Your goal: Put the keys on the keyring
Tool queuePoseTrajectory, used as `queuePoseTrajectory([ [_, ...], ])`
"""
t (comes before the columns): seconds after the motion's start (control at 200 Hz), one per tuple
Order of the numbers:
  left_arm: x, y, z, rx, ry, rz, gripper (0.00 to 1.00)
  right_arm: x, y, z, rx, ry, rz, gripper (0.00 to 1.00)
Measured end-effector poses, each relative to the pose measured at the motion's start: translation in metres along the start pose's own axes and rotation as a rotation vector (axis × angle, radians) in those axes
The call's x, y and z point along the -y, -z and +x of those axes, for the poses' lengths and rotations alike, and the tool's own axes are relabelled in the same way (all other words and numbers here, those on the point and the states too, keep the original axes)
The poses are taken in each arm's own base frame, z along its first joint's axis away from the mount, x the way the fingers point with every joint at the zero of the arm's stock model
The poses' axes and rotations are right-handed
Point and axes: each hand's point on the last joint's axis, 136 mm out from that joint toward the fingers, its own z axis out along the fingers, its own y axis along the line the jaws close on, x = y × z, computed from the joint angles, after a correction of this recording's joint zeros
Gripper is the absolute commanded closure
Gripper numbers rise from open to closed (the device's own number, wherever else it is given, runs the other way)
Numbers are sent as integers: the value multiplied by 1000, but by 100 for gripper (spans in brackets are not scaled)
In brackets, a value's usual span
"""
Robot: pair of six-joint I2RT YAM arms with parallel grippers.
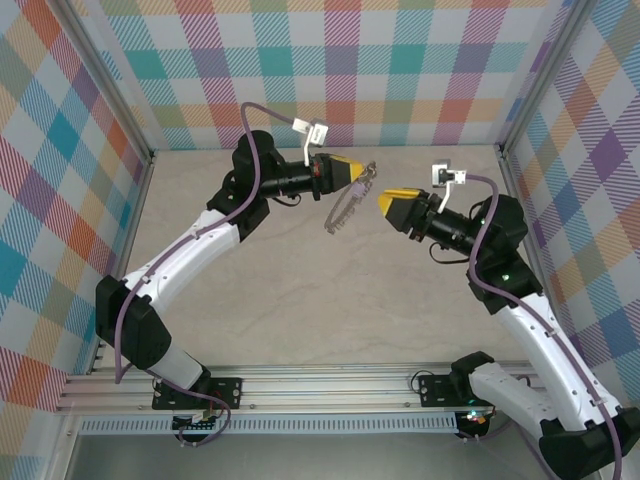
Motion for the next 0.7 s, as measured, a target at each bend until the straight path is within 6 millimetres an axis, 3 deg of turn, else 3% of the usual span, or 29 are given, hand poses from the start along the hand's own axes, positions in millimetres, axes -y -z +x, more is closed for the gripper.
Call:
queuePoseTrajectory([
  [0.39, -20, 5, -3, 99, 159, -87, 100, 41, -41, -18, 56, -133, 30, 67],
  [0.7, -22, 8, -8, 135, 204, -107, 100, 42, -50, -26, 90, -164, -7, 70],
])
